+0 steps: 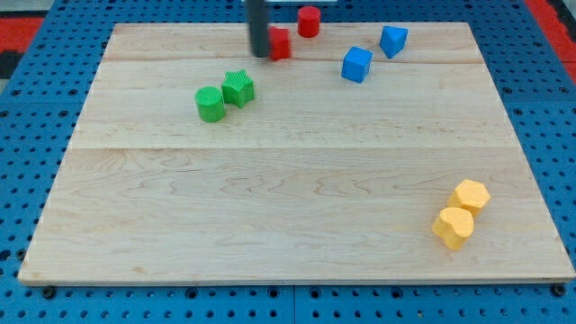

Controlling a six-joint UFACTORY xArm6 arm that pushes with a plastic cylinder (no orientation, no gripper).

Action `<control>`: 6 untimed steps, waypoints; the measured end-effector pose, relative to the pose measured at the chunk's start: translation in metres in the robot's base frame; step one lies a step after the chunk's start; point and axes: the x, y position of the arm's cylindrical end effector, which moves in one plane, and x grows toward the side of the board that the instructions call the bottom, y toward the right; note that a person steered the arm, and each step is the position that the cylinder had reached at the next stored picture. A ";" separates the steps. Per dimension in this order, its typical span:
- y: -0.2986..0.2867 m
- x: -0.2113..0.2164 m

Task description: Move the red star in between the blue blocks

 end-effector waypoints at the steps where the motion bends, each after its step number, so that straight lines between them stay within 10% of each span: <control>1: 0.052 0.007; 3: -0.059 -0.053; 6: 0.050 -0.060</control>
